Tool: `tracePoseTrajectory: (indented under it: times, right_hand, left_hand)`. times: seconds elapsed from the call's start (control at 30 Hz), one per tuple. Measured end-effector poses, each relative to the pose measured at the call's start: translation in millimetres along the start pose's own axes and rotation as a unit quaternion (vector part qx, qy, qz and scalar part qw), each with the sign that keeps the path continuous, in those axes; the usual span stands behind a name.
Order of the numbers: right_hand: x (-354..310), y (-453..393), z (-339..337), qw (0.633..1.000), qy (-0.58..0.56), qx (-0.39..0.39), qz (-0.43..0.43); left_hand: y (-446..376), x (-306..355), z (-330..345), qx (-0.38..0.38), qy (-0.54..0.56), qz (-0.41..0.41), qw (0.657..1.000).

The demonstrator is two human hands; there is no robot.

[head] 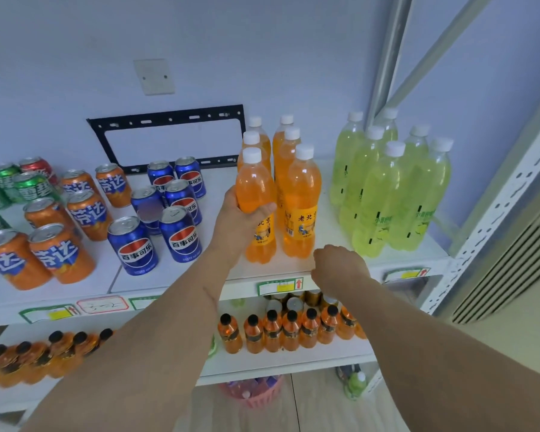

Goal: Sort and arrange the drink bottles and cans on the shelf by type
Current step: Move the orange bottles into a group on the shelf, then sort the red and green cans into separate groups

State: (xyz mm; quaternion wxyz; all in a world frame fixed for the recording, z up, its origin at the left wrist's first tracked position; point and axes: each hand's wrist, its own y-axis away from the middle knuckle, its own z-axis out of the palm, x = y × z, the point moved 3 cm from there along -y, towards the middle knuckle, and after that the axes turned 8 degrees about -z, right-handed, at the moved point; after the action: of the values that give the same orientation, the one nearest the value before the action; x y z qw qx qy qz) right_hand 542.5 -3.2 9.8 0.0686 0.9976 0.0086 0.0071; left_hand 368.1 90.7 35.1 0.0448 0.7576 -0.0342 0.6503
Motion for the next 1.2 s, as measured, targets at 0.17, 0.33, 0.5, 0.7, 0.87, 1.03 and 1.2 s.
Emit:
tracePoseTrajectory:
  times: [0.17,0.33,0.5,0.7,0.87,1.03,1.2]
  right_hand:
    - [-11.4,1.8,-4.2,0.998,0.041,0.025,-0.047]
    - [-51.8,1.7,-21.8,0.986,0.094,0.063,-0.123]
    - [-129.2,-1.3,-34.0,0.969,0.127,0.083,-0.196]
    - [-248.6,-4.4,-62.0,0.958,0.117,0.121,-0.232]
    - [-357.4,-12.3,-95.1,0.937,0.136,0.173,-0.270]
    - [-449.5,-31.0,-129.2,0.929,0.118,0.204,-0.285]
    - [-517.1,-69.0,-148.9,0.923,0.101,0.232,-0.288]
  left_hand:
    - [6.5,0.3,-2.7,0.010,-0.045,-0.014,0.999]
    - [53.2,-10.8,-35.0,0.106,-0.394,0.017,0.913]
    - [95.7,-28.6,-99.7,0.115,-0.682,0.206,0.692]
    - [117.7,-26.3,-218.1,0.188,-0.661,0.270,0.675]
    - [130.8,-14.5,-325.0,0.237,-0.631,0.305,0.673]
    - [128.1,-5.4,-420.9,0.249,-0.628,0.299,0.674]
    - [104.6,-3.7,-498.0,0.280,-0.622,0.308,0.663]
